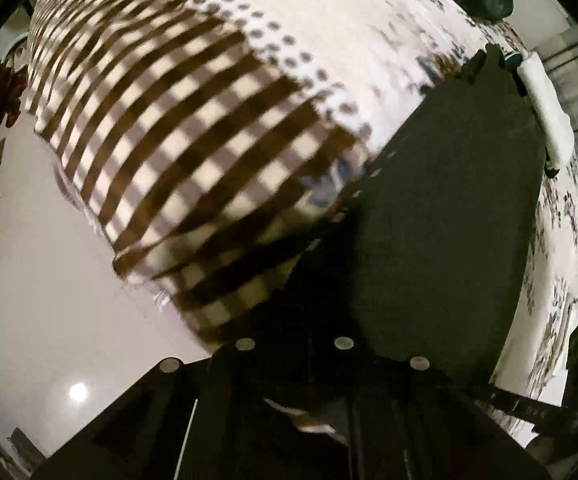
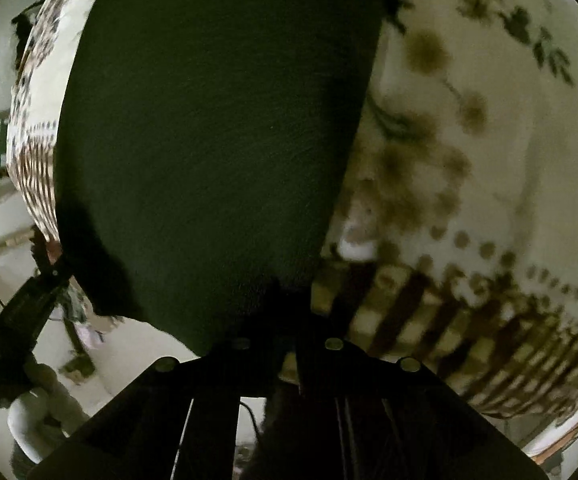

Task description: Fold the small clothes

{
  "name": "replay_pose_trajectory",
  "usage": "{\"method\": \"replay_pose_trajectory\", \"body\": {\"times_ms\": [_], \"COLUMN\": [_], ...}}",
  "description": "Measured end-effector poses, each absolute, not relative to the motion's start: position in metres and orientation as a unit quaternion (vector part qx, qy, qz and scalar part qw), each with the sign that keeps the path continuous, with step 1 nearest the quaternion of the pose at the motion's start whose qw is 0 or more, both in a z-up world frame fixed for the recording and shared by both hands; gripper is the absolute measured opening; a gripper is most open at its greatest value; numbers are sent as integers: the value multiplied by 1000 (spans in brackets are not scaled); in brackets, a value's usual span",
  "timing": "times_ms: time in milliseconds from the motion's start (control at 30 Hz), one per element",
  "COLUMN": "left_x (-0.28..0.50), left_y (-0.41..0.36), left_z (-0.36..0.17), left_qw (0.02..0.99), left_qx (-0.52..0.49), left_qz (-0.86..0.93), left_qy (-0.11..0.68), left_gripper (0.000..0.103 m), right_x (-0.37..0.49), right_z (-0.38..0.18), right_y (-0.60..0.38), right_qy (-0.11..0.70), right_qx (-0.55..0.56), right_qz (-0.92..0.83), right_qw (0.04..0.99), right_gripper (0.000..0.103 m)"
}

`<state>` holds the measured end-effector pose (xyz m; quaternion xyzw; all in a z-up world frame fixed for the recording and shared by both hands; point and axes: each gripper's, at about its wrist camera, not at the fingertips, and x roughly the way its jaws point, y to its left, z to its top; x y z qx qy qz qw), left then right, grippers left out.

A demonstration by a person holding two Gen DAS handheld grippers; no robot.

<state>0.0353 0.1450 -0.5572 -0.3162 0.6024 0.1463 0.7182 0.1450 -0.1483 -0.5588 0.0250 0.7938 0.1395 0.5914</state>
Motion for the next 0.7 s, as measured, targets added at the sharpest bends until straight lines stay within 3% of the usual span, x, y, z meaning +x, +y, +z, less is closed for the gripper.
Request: {"method": "replay_pose_trajectory", "body": {"times_ms": [133, 200, 233, 267, 333, 400, 533, 700], "left_x": [28, 30, 39, 45, 65, 96, 202, 363], "left_y": [148, 156, 161, 163, 169, 168, 151, 113], "left_z": [-563, -546, -532, -519, -487, -459, -440, -462], "left_qw": [685, 688, 694, 700, 718, 740, 770, 794], "left_qx": [-345, -336, -337, -338, -335, -335, -328, -276], "left_qz": [123, 125, 119, 113, 98, 79, 23, -55], "left_qy": [629, 631, 625, 619, 603, 578, 546, 539], "left_gripper": [11, 16, 19, 25, 54, 64, 64, 64], "right_x": [144, 160, 167, 172, 193, 212, 256, 355], "right_z": [-574, -578, -575, -572, -551, -532, -506, -501], "right_y": [-138, -146, -152, -155, -171, -188, -224, -263], "right_qy": [814, 830, 831, 829, 811, 792, 756, 689], "right_qx": [16, 68, 91, 104, 136, 164, 225, 299], "right_qz": [141, 141, 147, 153, 163, 166, 148, 115], "right_qw": [564, 536, 529, 528, 546, 564, 596, 649], "right_gripper": [7, 10, 16, 31, 54, 62, 72, 72]}}
